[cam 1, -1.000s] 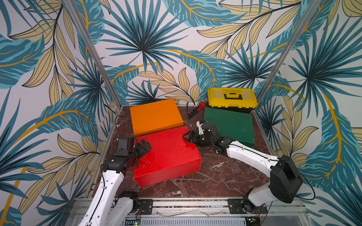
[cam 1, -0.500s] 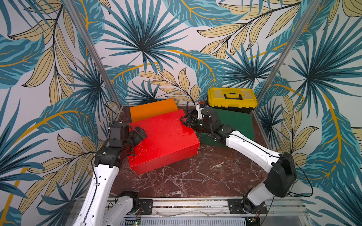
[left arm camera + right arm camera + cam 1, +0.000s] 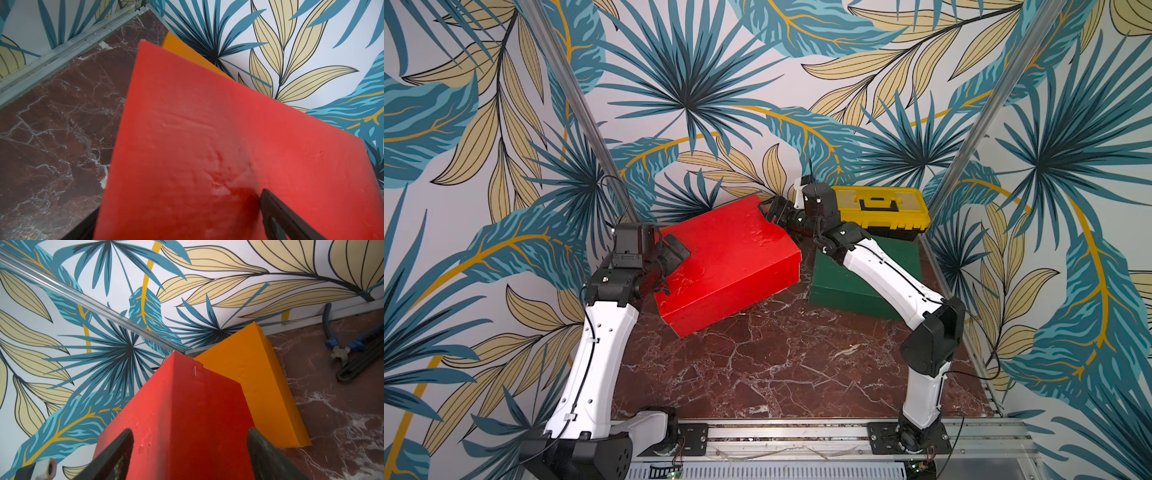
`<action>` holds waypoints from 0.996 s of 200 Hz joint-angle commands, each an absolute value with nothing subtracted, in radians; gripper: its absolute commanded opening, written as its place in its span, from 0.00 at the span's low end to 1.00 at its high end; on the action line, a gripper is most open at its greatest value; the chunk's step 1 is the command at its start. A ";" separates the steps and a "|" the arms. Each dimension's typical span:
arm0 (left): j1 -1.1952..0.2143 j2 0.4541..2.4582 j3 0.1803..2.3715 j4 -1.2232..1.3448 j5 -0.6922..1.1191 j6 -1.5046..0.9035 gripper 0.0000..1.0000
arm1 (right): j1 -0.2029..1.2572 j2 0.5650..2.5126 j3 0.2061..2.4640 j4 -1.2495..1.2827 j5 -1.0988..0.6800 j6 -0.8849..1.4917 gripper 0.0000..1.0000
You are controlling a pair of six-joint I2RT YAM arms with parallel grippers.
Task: Stack the shoeboxes
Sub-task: Pick up the shoebox from the center of the board, then place the shoebox at the shoebox.
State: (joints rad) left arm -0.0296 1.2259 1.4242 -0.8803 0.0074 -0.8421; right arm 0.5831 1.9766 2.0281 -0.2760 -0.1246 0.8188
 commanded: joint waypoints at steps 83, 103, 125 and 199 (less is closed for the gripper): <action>-0.074 1.568 1.793 -0.673 0.542 -0.774 1.00 | 0.705 2.427 2.491 -0.168 -0.538 0.978 0.92; -0.066 1.623 1.825 -0.673 0.543 -0.763 1.00 | 0.688 2.498 2.548 -0.124 -0.542 0.987 0.94; -0.060 1.683 1.856 -0.673 0.536 -0.746 1.00 | 0.677 2.554 2.599 -0.092 -0.544 0.988 0.95; -0.034 1.830 1.960 -0.673 0.539 -0.733 1.00 | 0.667 2.646 2.669 -0.037 -0.489 0.983 0.99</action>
State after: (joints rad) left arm 0.0883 1.8107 1.8641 -0.8406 0.0719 -0.6846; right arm 0.4877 2.6160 2.6446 -0.1135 -0.2844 0.9348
